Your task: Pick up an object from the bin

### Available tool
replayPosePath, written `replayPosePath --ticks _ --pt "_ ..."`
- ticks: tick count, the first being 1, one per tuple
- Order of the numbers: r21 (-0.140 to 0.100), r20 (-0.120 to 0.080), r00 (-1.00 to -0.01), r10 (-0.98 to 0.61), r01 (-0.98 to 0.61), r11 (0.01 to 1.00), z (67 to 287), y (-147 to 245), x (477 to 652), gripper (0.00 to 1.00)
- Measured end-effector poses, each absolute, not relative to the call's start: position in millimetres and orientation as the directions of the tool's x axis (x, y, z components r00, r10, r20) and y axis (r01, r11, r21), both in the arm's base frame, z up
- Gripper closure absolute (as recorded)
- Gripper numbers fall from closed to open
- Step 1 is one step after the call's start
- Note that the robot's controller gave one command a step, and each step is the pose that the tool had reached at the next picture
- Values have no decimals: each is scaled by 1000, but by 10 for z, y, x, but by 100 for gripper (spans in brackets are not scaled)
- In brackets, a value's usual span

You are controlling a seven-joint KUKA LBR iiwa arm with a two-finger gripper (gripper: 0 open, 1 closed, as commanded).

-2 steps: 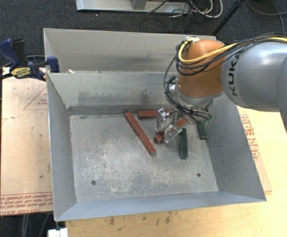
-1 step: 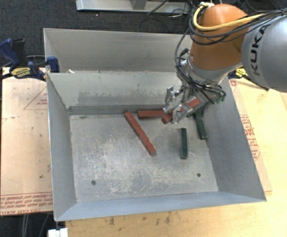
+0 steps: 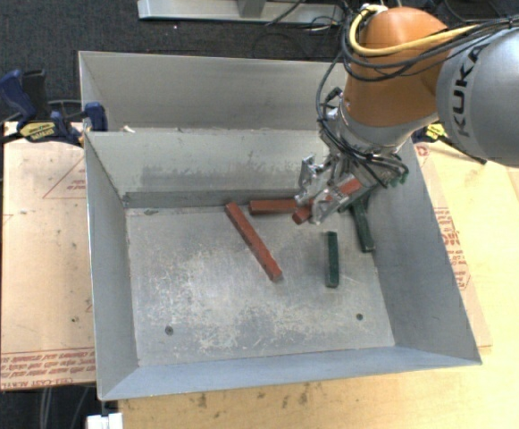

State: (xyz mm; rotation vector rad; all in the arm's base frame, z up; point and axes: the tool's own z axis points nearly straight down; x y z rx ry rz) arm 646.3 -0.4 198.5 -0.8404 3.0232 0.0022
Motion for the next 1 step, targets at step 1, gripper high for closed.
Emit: replayPosePath --ticks 1 --pt "3 -1 -814 -581 -581 814 2354 -194 6473 100"
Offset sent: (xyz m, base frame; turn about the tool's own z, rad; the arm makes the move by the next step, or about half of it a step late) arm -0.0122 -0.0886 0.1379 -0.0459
